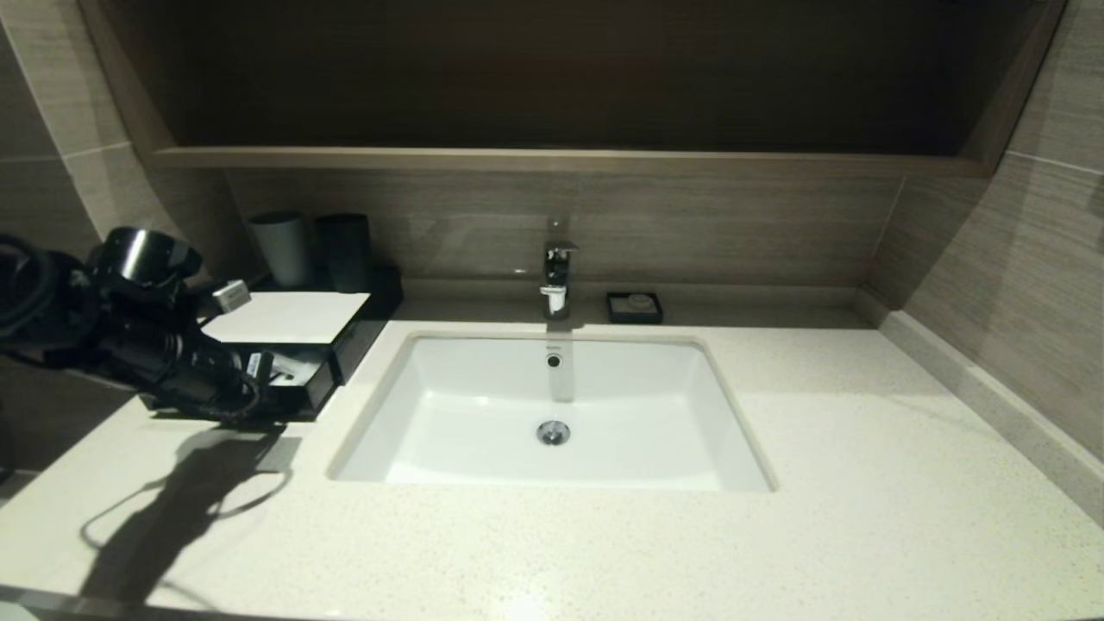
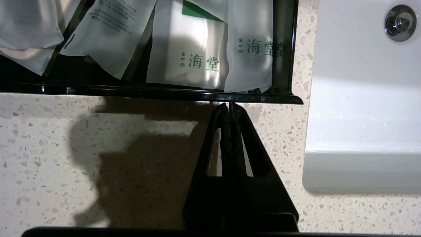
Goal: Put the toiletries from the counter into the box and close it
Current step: Open the drawer
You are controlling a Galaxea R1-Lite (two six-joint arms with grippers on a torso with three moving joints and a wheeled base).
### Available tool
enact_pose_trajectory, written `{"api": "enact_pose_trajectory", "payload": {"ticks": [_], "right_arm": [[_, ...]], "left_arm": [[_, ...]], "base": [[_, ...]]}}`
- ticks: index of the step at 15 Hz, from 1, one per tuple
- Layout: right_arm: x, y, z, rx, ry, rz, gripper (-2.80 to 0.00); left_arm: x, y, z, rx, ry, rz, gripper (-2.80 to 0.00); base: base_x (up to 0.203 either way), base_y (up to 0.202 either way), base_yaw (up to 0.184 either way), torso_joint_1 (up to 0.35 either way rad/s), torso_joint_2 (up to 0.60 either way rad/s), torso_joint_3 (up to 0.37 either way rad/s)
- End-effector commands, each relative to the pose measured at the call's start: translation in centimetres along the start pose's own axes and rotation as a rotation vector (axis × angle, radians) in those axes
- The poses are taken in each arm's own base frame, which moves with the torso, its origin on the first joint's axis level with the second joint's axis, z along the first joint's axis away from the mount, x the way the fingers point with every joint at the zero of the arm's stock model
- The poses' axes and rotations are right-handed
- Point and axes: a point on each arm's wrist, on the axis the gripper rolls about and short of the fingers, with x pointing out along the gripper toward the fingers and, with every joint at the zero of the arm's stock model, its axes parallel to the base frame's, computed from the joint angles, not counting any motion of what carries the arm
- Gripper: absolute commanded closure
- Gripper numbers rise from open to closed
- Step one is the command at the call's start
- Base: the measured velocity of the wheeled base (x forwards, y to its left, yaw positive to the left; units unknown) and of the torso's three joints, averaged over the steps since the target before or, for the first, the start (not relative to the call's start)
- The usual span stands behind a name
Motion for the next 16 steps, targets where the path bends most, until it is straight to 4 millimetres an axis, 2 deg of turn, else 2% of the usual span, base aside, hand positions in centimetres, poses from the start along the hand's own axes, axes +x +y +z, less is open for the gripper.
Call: {"api": "enact_pose_trajectory", "payload": {"ticks": [1, 16], "right_arm": [[0.0, 0.0, 0.0, -0.001, 0.002, 0.001, 0.00], [0.0, 0.0, 0.0, -0.001, 0.001, 0.001, 0.00]], "left_arm": [[0.4, 0.1, 0.3, -0.011, 0.002, -0.002, 0.00], [1.6, 0.3, 1.3, -0.016, -0.053, -0.004, 0.00]], "base": [[0.000, 0.000, 0.000, 0.000, 0.00, 0.000], [0.000, 0.000, 0.000, 0.000, 0.00, 0.000]]}}
